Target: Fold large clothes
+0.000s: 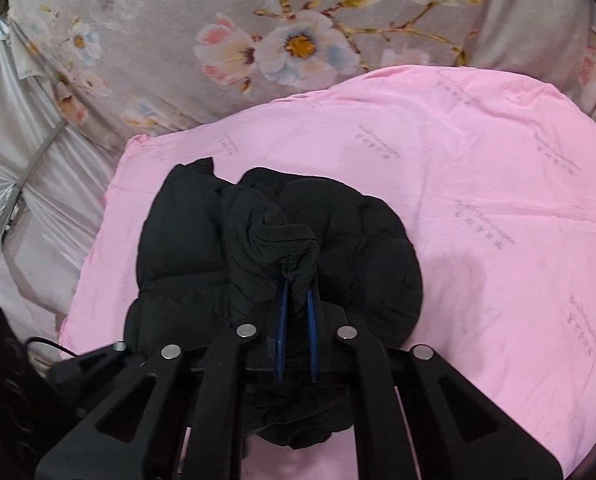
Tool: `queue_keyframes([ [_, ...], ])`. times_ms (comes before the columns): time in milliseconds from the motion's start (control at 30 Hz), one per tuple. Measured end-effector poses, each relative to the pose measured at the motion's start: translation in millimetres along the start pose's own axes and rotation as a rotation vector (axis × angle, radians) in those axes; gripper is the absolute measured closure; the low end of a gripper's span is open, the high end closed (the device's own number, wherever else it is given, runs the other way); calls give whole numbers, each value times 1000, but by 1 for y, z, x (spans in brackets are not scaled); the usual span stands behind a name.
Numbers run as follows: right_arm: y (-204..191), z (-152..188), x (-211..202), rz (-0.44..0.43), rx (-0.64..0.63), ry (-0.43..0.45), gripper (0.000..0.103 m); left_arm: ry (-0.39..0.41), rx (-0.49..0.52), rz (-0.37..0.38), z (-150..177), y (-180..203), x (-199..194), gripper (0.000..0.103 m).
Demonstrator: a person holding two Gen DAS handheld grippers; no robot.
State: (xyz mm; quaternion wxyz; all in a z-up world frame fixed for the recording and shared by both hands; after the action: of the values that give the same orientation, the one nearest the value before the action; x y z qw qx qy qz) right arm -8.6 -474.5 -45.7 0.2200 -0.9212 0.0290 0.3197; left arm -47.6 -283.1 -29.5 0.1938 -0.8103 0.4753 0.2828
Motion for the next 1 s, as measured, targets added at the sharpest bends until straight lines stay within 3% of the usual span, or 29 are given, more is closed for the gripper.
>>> queue_keyframes([
  [100,13,4,-12,4,50,29,96,-10,35,2,9,-9,-25,57],
  [167,16,8,-19,31,40,43,95,-31,61,-60,18,-21,-42,53],
  [200,16,9,-21,56,24,46,96,-43,75,-130,24,-33,-50,52],
  [267,15,13,-22,89,8,48,96,-60,33,-220,28,-65,-61,52],
  [333,13,18,-20,129,-18,45,95,-53,-57,-256,22,-92,-64,53],
  [467,24,27,-18,125,91,89,94,-25,-272,-310,-18,-137,-33,53],
  [567,21,35,-27,108,131,155,94,-91,-365,-319,-31,-149,14,53],
  [633,18,39,-30,113,145,161,92,-97,-351,-329,-33,-140,33,53],
  [733,16,35,-38,224,168,169,91,-85,-302,-335,-31,-128,47,54],
  [867,-21,6,-75,252,104,367,91,-80,-297,-357,-26,-125,53,55],
  [933,-40,-10,-67,267,30,379,87,-78,-314,-355,-28,-131,56,55],
  [1000,-46,-25,-35,291,-15,334,86,-81,-336,-347,-31,-137,57,55],
])
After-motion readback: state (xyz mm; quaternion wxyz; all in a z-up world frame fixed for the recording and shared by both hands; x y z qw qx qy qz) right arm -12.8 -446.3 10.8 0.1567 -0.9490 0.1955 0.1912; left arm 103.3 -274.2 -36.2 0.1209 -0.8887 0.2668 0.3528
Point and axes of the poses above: each gripper's, at about its wrist camera, not at the fingertips, and x roughly the way its jaws point, y to its right, z to its underside, the point moved 1 cm from there along x, roughly the way its jaws point, and after that the axes turned 10 degrees about y, right-handed, at the moved point
